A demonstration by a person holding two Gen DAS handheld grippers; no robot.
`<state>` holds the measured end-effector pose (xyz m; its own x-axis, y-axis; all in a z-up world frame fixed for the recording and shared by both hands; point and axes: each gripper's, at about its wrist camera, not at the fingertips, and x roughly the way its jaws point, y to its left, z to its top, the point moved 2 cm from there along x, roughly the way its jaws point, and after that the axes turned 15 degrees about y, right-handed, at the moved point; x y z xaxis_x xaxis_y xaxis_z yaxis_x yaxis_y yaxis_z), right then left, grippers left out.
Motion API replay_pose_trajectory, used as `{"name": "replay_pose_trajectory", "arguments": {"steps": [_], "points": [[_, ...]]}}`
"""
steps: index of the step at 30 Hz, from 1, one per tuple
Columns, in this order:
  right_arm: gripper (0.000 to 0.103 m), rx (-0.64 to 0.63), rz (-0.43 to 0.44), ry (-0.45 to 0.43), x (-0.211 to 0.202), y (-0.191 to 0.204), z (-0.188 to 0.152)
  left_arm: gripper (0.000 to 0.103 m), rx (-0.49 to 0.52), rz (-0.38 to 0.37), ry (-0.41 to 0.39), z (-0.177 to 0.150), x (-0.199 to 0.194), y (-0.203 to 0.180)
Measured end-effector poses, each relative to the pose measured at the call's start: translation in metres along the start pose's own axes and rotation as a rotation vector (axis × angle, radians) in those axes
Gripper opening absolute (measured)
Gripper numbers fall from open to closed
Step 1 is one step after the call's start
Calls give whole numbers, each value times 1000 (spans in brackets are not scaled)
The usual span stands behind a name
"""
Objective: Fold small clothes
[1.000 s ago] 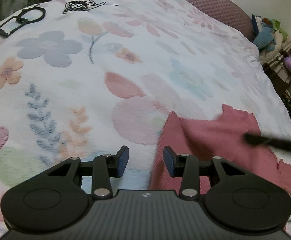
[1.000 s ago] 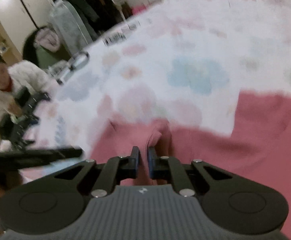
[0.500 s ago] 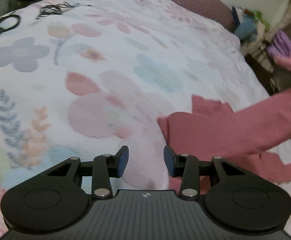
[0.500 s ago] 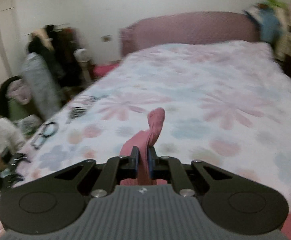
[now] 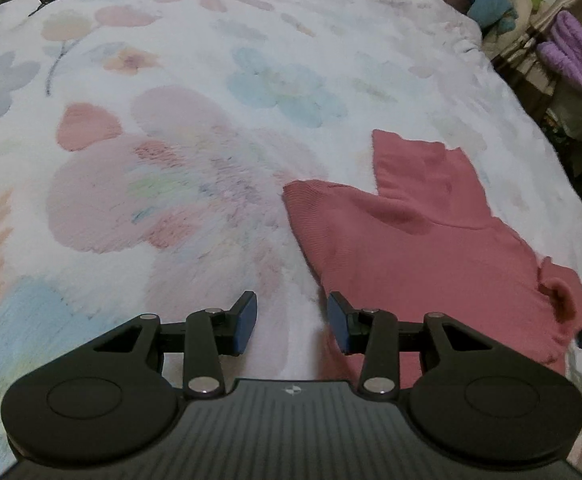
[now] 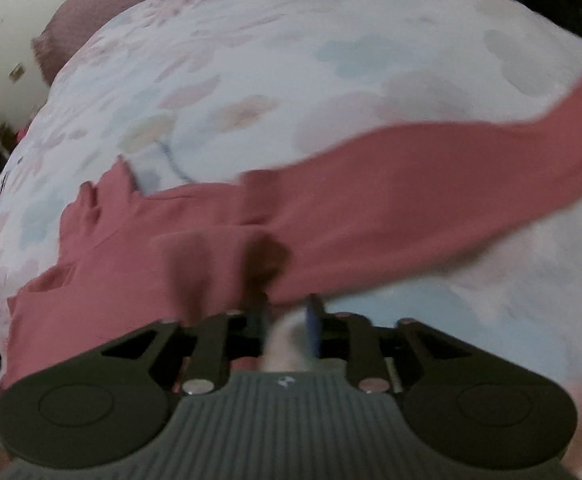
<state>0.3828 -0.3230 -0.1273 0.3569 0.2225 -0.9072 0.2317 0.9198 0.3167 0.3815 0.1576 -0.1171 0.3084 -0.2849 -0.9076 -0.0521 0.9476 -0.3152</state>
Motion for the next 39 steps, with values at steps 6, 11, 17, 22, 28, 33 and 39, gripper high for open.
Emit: {"name": "replay_pose_trajectory", "arguments": {"steps": [6,11,17,22,28,33,39], "points": [[39,28,119,-39,-14,-12,23,48,-78,-55,-4,23,17,-2],[66,-57,132,-7,4,42,49,50,-123,-19,15,34,35,-9],[61,-366,-138,19,35,119,43,31,-49,48,32,35,40,-18],[9,-378,-232,44,37,115,51,21,-56,53,42,37,42,-15],[8,-176,-100,-107,-53,60,47,20,-60,29,32,36,40,-13],[24,27,-197,14,-37,-31,7,21,-59,23,35,37,40,-13],[27,34,-111,-17,-44,-58,-2,23,-69,25,43,38,40,-12]]}}
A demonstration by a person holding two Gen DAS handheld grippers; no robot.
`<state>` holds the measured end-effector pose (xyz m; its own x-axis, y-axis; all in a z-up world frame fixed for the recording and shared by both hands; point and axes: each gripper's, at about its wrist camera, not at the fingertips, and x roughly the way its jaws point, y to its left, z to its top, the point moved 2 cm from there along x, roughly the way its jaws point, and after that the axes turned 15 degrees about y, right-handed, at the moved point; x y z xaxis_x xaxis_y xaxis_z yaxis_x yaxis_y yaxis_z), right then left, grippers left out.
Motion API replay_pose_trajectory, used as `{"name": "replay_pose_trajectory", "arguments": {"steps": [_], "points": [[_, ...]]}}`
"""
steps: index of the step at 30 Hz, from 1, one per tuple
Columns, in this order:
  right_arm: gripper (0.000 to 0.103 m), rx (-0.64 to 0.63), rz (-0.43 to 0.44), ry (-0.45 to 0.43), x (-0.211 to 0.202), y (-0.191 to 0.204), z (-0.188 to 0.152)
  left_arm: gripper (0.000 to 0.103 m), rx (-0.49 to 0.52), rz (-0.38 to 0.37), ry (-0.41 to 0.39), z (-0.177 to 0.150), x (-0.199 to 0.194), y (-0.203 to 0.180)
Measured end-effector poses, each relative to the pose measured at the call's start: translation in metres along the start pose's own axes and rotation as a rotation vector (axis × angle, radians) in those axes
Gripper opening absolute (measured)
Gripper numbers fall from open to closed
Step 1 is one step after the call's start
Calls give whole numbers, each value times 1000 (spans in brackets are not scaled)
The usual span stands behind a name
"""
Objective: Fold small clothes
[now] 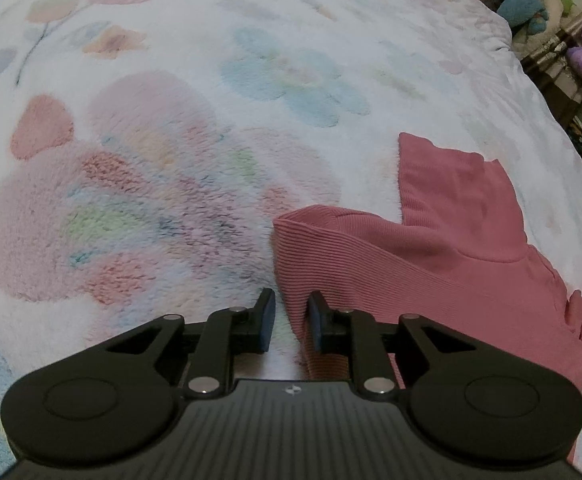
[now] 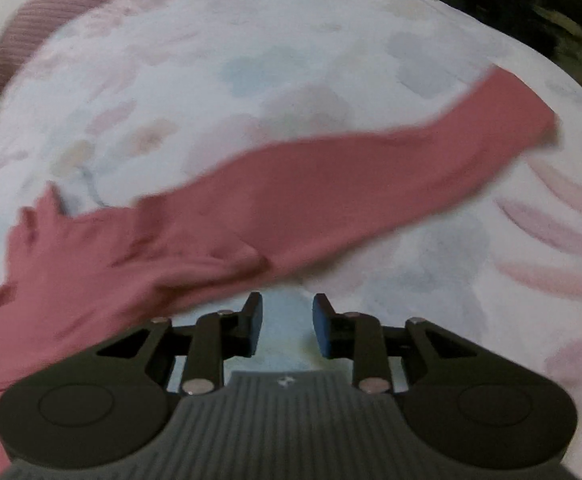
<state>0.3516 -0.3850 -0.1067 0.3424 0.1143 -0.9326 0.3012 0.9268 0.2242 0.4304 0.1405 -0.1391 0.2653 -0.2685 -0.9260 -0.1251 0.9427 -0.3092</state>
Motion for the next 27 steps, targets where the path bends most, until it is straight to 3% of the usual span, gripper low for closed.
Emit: {"name": "replay_pose_trajectory", "arguments": {"steps": [4,12,15,17,20,27], "points": [[33,-236,40,-72,6,29,14,23,8,11,3,0,0,-2],[33,-686,-112,-72,41,41,7,23,11,27,18,3,4,-3],[29,-726,-147,-65,51,38,15,23,25,41,11,3,7,-6],[1,-750,-142,-43,52,38,14,23,32,46,-1,1,7,-6],[0,-752,-130,-72,36,43,10,6,51,22,-41,-1,2,-7],[0,-557,42,-161,-41,48,46,3,4,-59,-144,0,-24,4]]}}
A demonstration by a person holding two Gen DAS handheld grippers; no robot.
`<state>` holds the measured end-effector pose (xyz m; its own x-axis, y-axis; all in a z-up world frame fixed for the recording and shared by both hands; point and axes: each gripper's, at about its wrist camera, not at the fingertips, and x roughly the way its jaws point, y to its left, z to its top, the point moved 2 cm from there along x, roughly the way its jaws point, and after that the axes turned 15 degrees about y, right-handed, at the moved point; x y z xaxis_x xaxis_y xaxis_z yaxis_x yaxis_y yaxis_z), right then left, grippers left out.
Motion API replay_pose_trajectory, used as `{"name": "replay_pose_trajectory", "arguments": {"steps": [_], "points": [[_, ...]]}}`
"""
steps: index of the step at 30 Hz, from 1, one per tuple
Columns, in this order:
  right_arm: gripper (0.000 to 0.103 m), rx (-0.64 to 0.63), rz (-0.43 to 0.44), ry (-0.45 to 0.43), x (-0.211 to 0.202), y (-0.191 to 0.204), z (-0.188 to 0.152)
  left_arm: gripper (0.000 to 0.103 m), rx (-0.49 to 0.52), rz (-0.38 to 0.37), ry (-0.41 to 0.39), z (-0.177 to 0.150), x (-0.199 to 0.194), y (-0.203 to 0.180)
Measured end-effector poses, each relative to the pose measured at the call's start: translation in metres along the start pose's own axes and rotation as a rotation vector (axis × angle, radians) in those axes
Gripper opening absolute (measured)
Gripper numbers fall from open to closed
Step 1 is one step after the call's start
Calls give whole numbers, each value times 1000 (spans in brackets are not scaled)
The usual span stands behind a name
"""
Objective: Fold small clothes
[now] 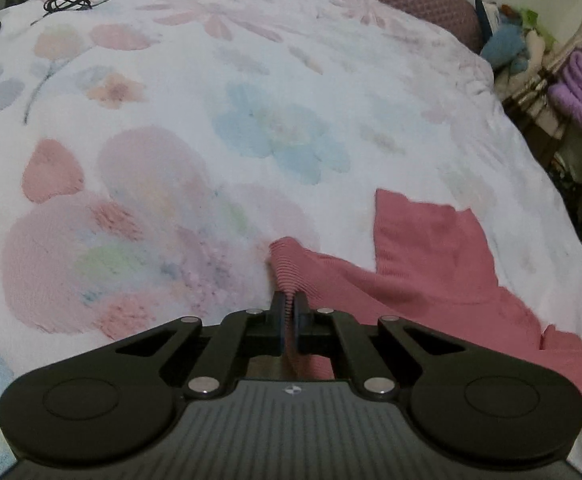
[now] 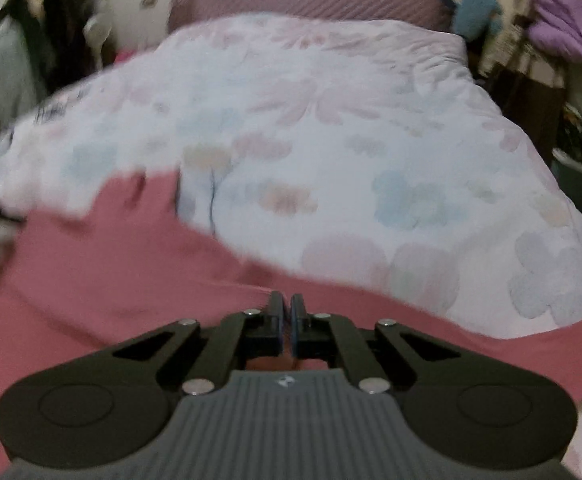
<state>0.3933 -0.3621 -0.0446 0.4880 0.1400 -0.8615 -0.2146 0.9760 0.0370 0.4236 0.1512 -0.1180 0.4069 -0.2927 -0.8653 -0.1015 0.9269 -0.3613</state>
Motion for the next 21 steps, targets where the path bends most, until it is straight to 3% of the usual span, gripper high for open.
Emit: {"name": "replay_pose_trajectory", "arguments": {"steps": [2,6,11,14,16,19,21], "points": [[0,47,-15,50,16,-5,17,2,-3,35,6,2,3,1],[1,151,-86,220,89,-22,29,2,-37,47,20,2,8,3],[22,324,-23,177,95,-48,14,7,-28,10,2,6,5,3],[31,386,59,150,86,-57,-1,25,-74,-40,-25,10,3,9],[35,427,128,135,86,-60,-10,25,-88,-33,-15,14,9,8],[35,462,171,155,103,-51,-22,25,-91,-20,11,18,21,4],[25,502,187,163,114,-48,-28,24,-100,-14,14,20,24,3]]}}
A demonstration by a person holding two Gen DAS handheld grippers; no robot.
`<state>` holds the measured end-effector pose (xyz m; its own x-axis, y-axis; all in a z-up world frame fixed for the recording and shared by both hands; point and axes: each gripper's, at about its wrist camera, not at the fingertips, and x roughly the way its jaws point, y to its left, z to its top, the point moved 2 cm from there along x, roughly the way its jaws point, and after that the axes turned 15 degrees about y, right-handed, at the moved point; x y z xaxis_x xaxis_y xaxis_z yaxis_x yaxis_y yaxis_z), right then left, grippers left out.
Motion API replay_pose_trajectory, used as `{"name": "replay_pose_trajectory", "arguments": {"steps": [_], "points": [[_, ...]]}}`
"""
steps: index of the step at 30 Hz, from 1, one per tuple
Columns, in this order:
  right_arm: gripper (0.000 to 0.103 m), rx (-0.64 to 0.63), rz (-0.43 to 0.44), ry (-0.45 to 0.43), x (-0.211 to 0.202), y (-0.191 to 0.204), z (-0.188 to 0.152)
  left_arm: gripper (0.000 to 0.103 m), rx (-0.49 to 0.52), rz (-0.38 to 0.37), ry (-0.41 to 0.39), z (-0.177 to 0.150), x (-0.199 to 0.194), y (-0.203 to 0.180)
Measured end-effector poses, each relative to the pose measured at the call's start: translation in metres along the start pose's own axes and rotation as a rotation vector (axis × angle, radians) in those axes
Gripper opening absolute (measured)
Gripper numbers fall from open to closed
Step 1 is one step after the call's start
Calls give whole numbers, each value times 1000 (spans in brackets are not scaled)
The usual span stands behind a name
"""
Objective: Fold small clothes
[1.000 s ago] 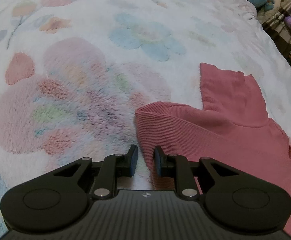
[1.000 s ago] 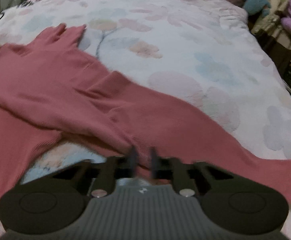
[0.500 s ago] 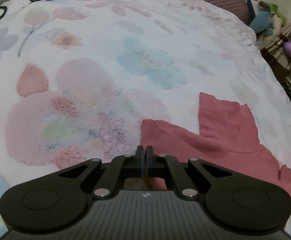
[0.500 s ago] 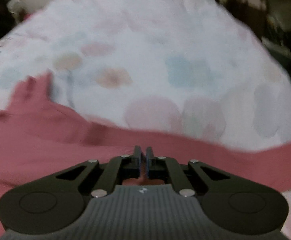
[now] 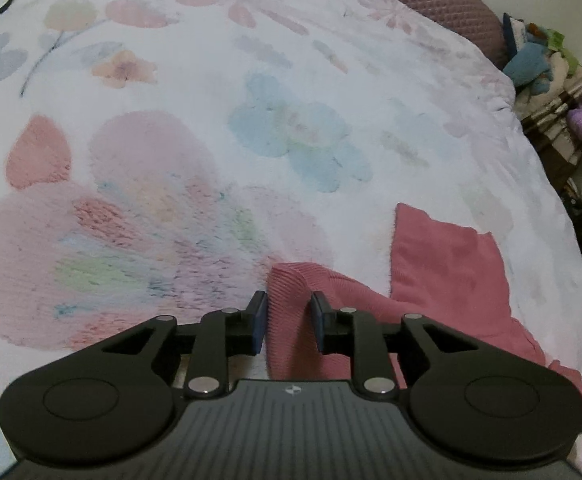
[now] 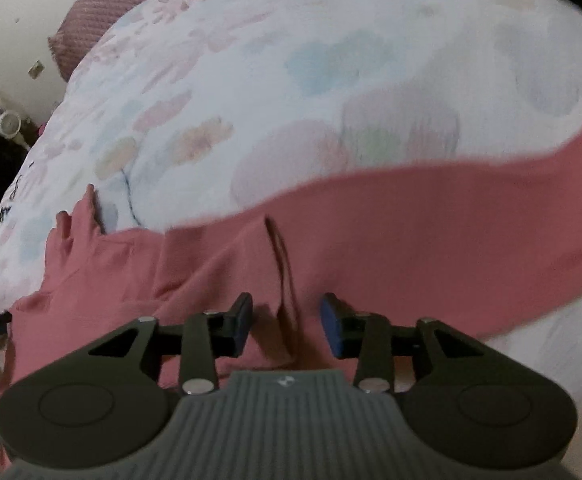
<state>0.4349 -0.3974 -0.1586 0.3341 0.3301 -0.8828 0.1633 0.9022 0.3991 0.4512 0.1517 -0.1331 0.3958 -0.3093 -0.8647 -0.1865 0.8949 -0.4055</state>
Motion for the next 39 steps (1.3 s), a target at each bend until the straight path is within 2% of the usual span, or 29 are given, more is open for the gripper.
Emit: {"name": "replay_pose_trajectory", "arguments": {"steps": [1,2,7,9,13,16,17,19,23,26,30,34,37,39], "points": [[2,12,15,-14,1,1,-3,19,4,6,-4,1,0,-1],[0,15,30,-31,-1,3,-4,6,17,19,-12,1,-2,-3],[0,39,116,-190,-46,6,-8,3,67,47,-62,-1,-14,-2],[0,48,88,-175,-48,1,-9,3,59,68,-46,0,-10,2],[0,113,17,-64,-19,-18,-20,4,48,93,-33,-1,-4,2],[0,157,40,-64,-19,-21,-26,14,26,71,-11,-1,-10,0],[0,150,52,-73,-24,-17,-27,21,35,54,-14,-1,-15,0],[0,118,74,-101,-40,-2,-27,27,59,50,-28,-2,-25,-2],[0,13,106,-136,-66,48,-17,27,74,16,-29,-10,-42,-5],[0,-84,136,-131,-71,102,-9,27,98,-11,-34,-20,-57,-7],[0,-178,191,-107,-57,175,-9,27,121,-36,-15,-32,-75,-7],[1,-220,210,-35,-15,233,-23,34,136,-72,-1,-42,-84,-9],[5,-237,222,35,8,253,-36,36,149,-90,9,-49,-89,-10],[12,-250,210,35,6,253,-43,38,155,-93,17,-53,-88,-10]]}}
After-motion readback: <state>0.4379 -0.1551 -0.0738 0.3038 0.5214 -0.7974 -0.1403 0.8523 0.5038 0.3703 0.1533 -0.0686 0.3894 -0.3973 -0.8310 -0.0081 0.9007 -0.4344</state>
